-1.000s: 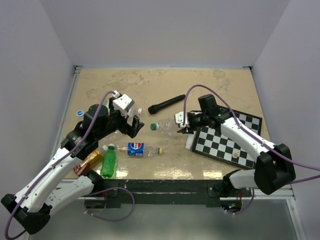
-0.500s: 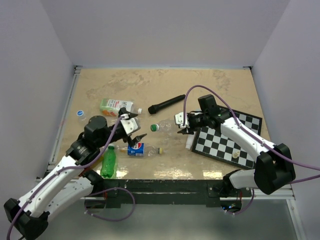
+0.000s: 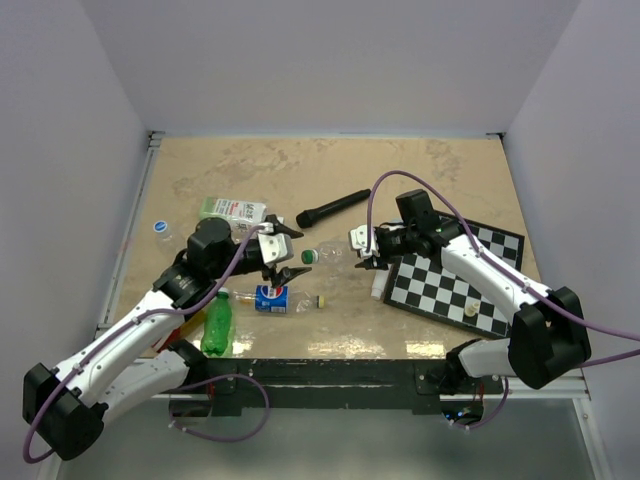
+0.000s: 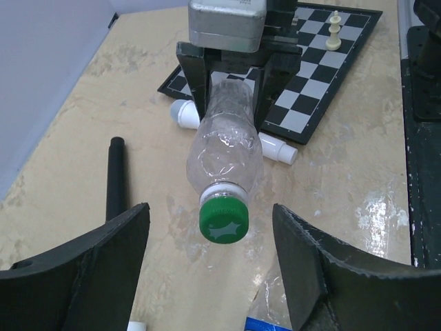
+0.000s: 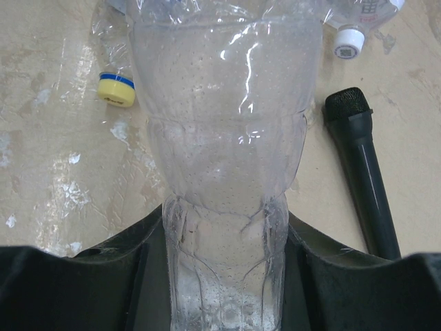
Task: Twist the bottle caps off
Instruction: Unscrew the bottle cap from the plastic bottle.
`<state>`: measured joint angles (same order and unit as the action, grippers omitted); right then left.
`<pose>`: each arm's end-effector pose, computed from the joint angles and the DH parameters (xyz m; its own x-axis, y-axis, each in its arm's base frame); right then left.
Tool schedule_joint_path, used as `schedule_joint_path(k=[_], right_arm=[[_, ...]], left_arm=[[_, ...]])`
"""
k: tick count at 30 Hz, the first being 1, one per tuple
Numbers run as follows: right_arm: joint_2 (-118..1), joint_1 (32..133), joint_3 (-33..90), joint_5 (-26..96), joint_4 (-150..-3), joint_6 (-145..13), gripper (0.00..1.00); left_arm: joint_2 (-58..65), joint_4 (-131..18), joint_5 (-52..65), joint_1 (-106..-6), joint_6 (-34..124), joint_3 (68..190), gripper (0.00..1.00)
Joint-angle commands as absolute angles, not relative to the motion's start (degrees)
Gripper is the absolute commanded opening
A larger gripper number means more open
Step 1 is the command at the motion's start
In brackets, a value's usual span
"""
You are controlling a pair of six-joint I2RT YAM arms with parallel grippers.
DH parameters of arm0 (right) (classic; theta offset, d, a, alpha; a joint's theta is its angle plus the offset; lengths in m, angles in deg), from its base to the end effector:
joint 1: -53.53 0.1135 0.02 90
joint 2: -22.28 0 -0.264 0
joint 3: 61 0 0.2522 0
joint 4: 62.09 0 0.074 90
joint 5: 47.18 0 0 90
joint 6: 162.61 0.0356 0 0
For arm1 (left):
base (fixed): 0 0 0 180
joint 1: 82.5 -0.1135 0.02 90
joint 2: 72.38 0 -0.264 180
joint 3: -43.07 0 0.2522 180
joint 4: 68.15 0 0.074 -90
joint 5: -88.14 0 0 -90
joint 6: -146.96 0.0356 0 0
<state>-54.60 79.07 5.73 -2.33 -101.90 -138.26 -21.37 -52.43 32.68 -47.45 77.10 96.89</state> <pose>0.2346 0.1401 0.2503 0.3671 -0.5367 -0.7597 -0.9244 -0.1194 -0.3623 0.1575 -0.1351 0.3080 0.1469 0.2434 -0.9587 0.9319 0.2910 0.2167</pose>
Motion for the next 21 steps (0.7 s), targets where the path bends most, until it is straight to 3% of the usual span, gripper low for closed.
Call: schedule_joint_path(k=[1,7,21], right_arm=[[-54.53,79.20,6.72,-4.56,-101.96,-139.15,0.00],[-54.62,79.20,6.72,-4.47,-101.96,-139.15,0.00],[-54.71,79.20,6.72,-4.38,-101.96,-139.15,0.00]], left_arm=[[-19.91,-58.61,37.34,-47.25,75.42,97.88,0.71],[-19.03,-57.55,37.43,-47.08,75.77,98.32,0.58],[-18.15,-54.83,36.72,-47.08,77.61,98.06,0.47]])
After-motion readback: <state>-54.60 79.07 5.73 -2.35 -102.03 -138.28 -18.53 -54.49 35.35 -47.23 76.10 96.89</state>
